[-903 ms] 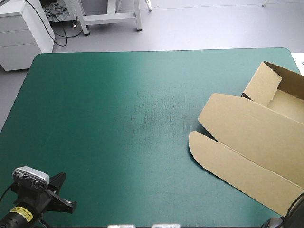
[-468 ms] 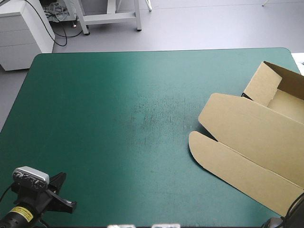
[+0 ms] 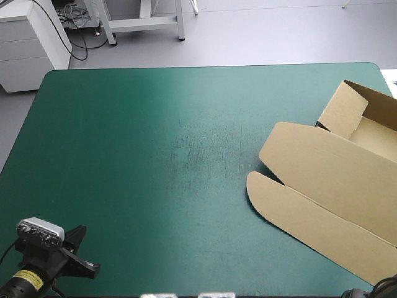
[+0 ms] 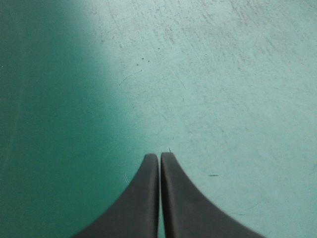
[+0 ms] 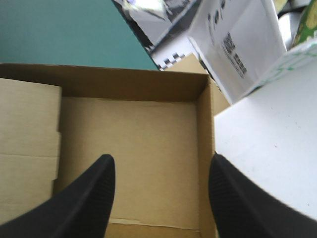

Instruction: Fold the box

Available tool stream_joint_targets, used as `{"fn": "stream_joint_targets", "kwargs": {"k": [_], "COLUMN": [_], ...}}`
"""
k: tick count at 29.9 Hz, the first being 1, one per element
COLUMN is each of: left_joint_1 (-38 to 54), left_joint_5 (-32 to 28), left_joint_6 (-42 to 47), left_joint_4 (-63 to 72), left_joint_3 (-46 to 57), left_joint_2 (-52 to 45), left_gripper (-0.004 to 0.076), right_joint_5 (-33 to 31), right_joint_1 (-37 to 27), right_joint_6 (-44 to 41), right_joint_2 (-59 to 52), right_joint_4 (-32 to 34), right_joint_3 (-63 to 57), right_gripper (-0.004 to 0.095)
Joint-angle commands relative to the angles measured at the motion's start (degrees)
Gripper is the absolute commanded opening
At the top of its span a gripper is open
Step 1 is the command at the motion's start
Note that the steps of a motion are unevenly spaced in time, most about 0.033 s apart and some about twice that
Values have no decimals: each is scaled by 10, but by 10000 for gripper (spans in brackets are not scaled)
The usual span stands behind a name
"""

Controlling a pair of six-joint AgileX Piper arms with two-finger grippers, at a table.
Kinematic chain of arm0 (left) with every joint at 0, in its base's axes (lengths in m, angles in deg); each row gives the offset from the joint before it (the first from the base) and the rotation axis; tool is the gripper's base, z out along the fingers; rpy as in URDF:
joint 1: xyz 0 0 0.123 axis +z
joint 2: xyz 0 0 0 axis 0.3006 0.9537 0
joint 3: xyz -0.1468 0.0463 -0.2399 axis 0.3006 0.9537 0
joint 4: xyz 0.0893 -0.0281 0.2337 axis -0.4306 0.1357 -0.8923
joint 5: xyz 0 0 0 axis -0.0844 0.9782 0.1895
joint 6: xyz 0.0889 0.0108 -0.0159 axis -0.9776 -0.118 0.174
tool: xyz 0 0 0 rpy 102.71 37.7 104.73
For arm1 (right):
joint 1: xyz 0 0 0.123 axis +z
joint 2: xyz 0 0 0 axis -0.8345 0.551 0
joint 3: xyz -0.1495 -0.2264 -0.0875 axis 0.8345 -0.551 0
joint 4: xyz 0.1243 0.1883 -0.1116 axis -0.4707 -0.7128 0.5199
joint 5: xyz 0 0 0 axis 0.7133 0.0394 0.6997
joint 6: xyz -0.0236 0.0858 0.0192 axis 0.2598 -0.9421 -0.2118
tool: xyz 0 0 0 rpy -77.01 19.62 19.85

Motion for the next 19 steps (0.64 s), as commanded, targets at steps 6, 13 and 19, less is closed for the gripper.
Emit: {"fn": "stream_joint_targets", "kwargs": {"k": [6, 13, 19], "left_joint_1": [-4, -4, -4], "left_joint_5": [-38, -38, -38], "left_joint_6": [3, 3, 3], "left_joint_4": [-2, -2, -2], "left_joint_3": [-11, -11, -11], "left_joint_2": [6, 6, 6], "left_gripper": [-8, -8, -8], "right_joint_5": [-3, -3, 6], "right_joint_1": [126, 299, 391], "right_joint_6": [7, 4, -5], "right_joint_2": [-176, -288, -406], "right_joint_4": [-31, -29, -1], "right_joint_3": [17, -44, -233], "right_gripper": [526, 171, 1]}}
